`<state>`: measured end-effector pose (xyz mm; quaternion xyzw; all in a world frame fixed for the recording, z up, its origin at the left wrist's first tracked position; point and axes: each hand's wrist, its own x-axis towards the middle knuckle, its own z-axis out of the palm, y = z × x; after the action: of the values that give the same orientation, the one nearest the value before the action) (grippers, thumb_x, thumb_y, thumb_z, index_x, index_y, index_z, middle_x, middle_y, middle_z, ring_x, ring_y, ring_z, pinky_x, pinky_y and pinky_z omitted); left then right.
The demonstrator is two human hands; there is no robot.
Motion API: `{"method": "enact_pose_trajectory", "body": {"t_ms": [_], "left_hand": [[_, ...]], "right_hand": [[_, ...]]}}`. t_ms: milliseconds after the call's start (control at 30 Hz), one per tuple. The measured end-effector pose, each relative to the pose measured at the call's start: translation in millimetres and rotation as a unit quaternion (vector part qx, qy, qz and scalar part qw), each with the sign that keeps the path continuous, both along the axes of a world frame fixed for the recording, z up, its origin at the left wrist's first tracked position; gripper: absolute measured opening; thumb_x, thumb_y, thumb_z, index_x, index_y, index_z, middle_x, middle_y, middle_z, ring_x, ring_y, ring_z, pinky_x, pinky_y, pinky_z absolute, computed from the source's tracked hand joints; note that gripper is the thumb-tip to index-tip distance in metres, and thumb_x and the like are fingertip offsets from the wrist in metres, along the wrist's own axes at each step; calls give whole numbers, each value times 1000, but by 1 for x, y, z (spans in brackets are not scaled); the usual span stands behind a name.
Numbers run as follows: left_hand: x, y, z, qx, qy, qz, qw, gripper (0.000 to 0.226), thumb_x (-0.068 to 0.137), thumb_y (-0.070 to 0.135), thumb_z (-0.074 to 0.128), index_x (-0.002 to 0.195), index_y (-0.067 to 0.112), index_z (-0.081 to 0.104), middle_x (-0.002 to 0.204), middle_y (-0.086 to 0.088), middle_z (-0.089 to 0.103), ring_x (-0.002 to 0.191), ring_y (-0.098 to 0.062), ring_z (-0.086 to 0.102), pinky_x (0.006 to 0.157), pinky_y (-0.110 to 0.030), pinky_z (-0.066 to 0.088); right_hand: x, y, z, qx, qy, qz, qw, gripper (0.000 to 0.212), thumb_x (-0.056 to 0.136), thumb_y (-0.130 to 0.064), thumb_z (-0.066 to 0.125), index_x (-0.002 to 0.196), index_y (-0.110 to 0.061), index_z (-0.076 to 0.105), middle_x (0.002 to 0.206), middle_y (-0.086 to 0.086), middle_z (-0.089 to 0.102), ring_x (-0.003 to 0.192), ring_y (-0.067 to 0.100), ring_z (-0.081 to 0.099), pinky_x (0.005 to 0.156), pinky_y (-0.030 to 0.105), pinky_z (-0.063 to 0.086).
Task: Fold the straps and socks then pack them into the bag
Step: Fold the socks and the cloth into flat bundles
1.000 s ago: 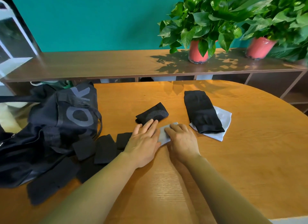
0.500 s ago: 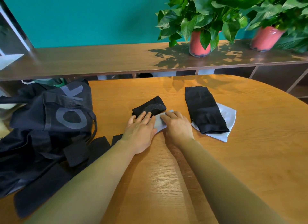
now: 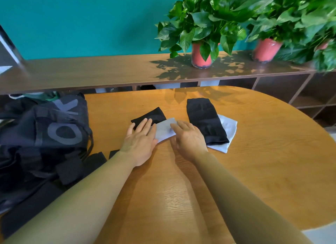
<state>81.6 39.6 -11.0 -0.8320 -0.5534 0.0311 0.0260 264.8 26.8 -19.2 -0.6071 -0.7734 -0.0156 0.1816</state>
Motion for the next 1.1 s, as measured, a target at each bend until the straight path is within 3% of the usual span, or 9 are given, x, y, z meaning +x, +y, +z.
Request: {"method": "enact_pose_trajectory", "body": {"t_ms": [67,133,233,367,567,767,867,933,1100], "left_hand": [[6,-6,2,5,-9,-13,1000,55,104,39,19,154,17,7,162,-2,-4,148,-15,-11,119,-44,-2],[15,-13,5,6,-10,-28,1000,55,104,38,19,153,17,7,162,-1,-5,148,-14,-11,119,-43,-3],[31,-24,6,-5,-10,-54,998,55,105,38,19,154,17,5,162,-1,-7,147,-14,-13,119,-41,-7],[46,-30,4,-31,-3,-69,997,56,105,38,18,154,19,-1,161,0,-12,147,-14,-15,119,-39,-8],[54,-13,-2,-105,-10,-34,994,61,104,41,19,154,17,-6,160,0,-14,147,-16,-14,120,-39,0],[55,5,-4,-107,-17,-31,994,60,104,42,18,154,17,-4,161,1,-13,147,-14,-14,120,-39,0],[55,4,-3,-83,-22,-35,996,59,104,41,19,154,16,0,161,0,-8,147,-15,-12,120,-39,0],[56,0,1,-66,-29,-39,997,58,104,41,19,154,17,3,162,-1,-7,147,-15,-12,120,-38,-1],[54,-19,15,-55,-73,-41,995,55,105,39,21,154,18,9,162,-1,-5,148,-14,-11,120,-37,0]], "right_hand": [[16,-8,0,21,12,-23,999,37,76,-11,67,113,-10,63,105,9,65,100,33,60,80,40,49],[34,-17,0,30,23,-45,998,32,75,-12,69,107,-8,65,99,12,66,95,36,62,75,41,50],[60,-33,1,23,42,-84,995,33,86,-21,62,116,-7,62,110,15,63,107,37,57,84,44,46],[87,-40,-5,-61,1,-110,992,55,89,-32,53,141,-16,40,138,5,46,130,25,39,102,34,34],[103,-36,-11,-52,16,-117,992,44,95,-31,46,137,-21,44,137,0,44,126,20,40,99,30,36],[106,-23,-7,-43,48,-141,988,31,96,-27,46,122,-16,58,123,3,56,118,21,46,90,29,38],[107,-15,-6,-46,73,-154,984,26,95,-20,42,101,-11,65,94,2,60,93,22,55,68,30,39],[109,-11,-5,-52,78,-160,983,24,94,-17,41,94,-9,64,86,4,61,83,24,57,62,31,39],[105,-8,14,56,130,-157,977,23,94,-15,42,95,-11,66,82,6,66,78,28,59,60,33,44]]}}
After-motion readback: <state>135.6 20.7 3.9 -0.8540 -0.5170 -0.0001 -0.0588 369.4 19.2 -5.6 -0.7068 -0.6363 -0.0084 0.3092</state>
